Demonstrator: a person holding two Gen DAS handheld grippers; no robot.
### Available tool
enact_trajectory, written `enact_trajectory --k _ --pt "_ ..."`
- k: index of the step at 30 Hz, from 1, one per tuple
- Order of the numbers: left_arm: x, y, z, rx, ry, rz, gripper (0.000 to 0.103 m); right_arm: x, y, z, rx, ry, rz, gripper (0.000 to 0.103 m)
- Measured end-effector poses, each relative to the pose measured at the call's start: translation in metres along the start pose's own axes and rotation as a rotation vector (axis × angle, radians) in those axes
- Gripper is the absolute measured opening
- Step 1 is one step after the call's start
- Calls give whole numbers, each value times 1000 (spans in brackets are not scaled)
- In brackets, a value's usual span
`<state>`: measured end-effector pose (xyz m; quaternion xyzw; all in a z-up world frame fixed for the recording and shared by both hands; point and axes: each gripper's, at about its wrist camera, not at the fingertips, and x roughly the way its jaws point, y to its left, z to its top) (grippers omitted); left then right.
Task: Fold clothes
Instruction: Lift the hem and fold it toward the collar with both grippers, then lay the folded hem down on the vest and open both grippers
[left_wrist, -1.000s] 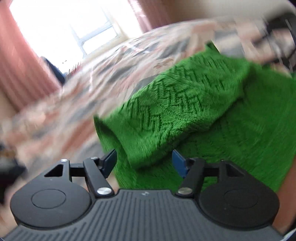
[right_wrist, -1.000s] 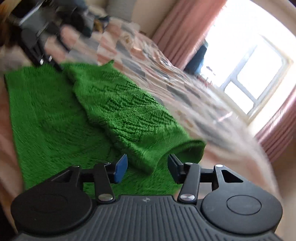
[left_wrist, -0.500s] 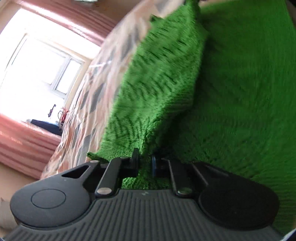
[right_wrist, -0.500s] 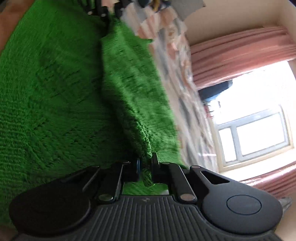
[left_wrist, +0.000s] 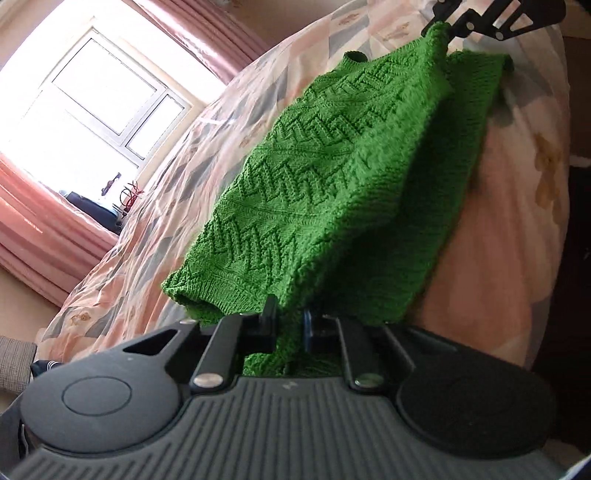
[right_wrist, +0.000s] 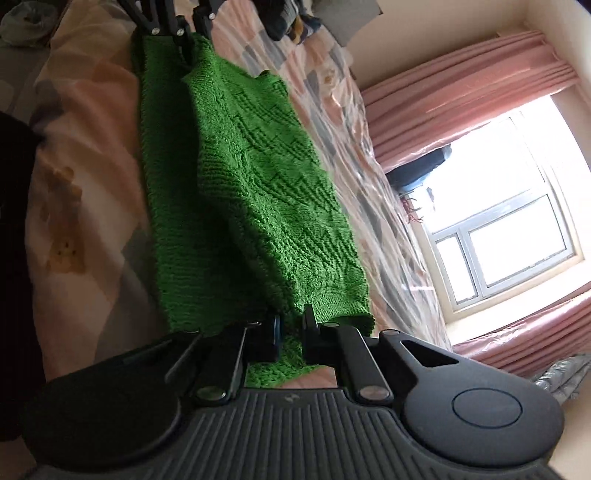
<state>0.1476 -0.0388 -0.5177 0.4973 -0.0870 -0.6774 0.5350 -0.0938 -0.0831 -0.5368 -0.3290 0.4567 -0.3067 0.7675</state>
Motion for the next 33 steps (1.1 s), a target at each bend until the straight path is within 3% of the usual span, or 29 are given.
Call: enact_trajectory --k 5,11,13,18,20,22,24,27,30,33 --pt "5 -18 -12 3 40 -22 12 10 14 -1 -8 20 64 9" --pt "-3 -8 -15 -1 50 -75 16 14 13 -1 -9 52 131 16" --pt "-17 10 -16 -77 33 -149 18 9 -5 1 57 43 173 20" --pt "-41 70 -10 -379 -69 -250 18 4 -78 -1 515 -38 353 22" --pt "-41 84 -4 -499 -125 -293 18 10 -94 0 630 -81 395 25" --pt "-25 80 1 -556 -104 -307 23 9 -94 -4 723 -111 425 28" --pt "-3 63 1 -577 -10 -303 24 11 -86 -10 766 -88 459 28" --pt "20 46 -6 -604 124 -278 23 20 -65 -22 711 71 456 27" --pt "15 79 6 -698 66 -272 26 18 -93 -31 841 23 484 27" --pt "32 119 34 -753 -18 -247 28 34 -135 -19 922 -74 423 27"
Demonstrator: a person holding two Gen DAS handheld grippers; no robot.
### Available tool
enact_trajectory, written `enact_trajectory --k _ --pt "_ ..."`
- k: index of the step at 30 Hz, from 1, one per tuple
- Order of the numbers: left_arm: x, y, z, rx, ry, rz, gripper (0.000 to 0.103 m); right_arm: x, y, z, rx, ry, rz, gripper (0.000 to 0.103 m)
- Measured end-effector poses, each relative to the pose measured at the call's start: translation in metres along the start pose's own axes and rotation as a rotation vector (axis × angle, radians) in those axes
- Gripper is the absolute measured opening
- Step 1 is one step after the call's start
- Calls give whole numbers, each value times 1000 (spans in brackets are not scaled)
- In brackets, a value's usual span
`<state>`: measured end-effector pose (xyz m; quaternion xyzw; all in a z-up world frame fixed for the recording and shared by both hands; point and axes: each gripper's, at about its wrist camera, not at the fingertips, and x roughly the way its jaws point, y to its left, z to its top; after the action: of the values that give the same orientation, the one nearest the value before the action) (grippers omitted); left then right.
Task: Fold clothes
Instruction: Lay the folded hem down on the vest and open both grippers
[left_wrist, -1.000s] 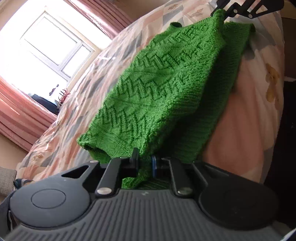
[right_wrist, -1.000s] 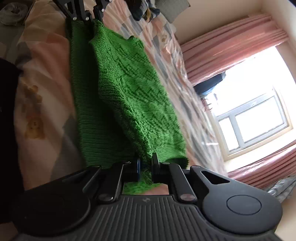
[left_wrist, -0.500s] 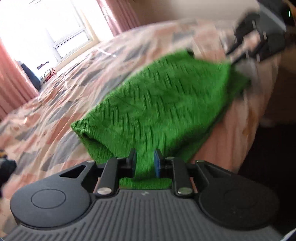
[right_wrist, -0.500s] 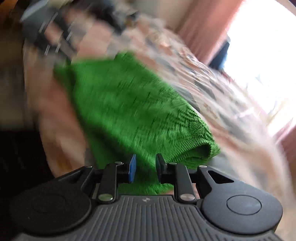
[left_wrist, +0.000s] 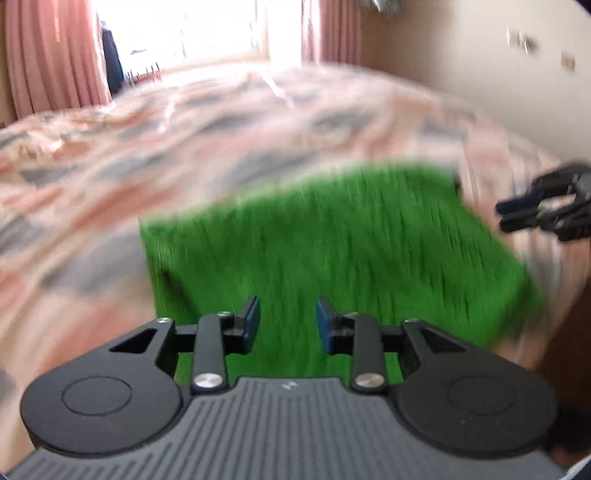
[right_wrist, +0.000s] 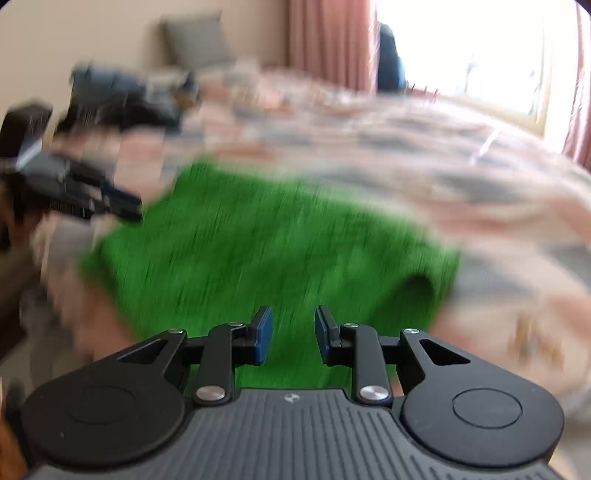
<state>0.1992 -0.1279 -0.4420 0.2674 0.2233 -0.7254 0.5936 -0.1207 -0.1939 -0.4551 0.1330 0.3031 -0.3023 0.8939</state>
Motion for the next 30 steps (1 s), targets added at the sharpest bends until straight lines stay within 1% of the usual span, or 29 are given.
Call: enact_trajectory --k 2,4,6,7,8,10,11,12,13,15,16,17,18,19,20,21,22,23,24,25,26,28,29,30 --pt "22 1 30 -5 -43 -25 28 25 -10 32 14 -32 -35 27" --pt "48 0 52 -6 -50 -54 27 61 -17 56 25 -33 -59 27" --pt "77 1 65 10 -42 -63 28 92 -22 71 30 -18 -62 25" --pt "92 2 67 15 -26 -53 26 106 -23 74 23 -7 -68 23" --pt "107 8 64 10 5 -33 25 120 -25 74 13 12 -87 23" --pt "134 27 50 -9 67 -6 25 148 -34 64 -25 69 -148 21" --pt "140 39 38 -29 82 -1 25 154 -42 54 -33 86 -156 20" --pt "146 52 26 -49 96 5 22 156 -51 46 -15 89 -162 19" --pt "147 62 18 -72 103 10 13 157 -60 37 2 91 -167 18" --pt "133 76 14 -124 88 23 3 148 -76 28 42 82 -171 14" --pt "123 80 16 -135 72 34 3 142 -80 26 50 83 -174 12" --pt "112 83 19 -133 53 56 3 137 -82 28 59 81 -174 8" --pt "104 85 23 -123 41 85 3 132 -81 30 65 77 -192 6" --pt "100 88 26 -119 33 103 5 126 -80 33 70 60 -212 6" --pt "98 92 28 -123 27 111 7 119 -81 35 89 31 -210 7" --pt "98 96 28 -134 27 122 13 112 -81 38 107 2 -208 8" --pt "101 101 27 -151 32 130 12 106 -81 39 125 -21 -208 10" --pt "104 105 26 -167 37 138 12 107 -84 36 138 -9 -218 10" --pt "108 110 23 -186 45 146 12 111 -87 30 141 24 -242 10" --pt "113 114 19 -204 62 154 10 116 -92 21 142 63 -263 13" --pt "116 115 14 -214 79 164 9 119 -97 11 159 84 -269 14" --pt "106 110 13 -222 77 176 9 111 -106 2 239 63 -254 14" --pt "98 106 14 -226 70 183 9 104 -104 4 260 56 -259 15" --pt "89 102 15 -226 60 184 10 95 -99 6 250 46 -276 15"
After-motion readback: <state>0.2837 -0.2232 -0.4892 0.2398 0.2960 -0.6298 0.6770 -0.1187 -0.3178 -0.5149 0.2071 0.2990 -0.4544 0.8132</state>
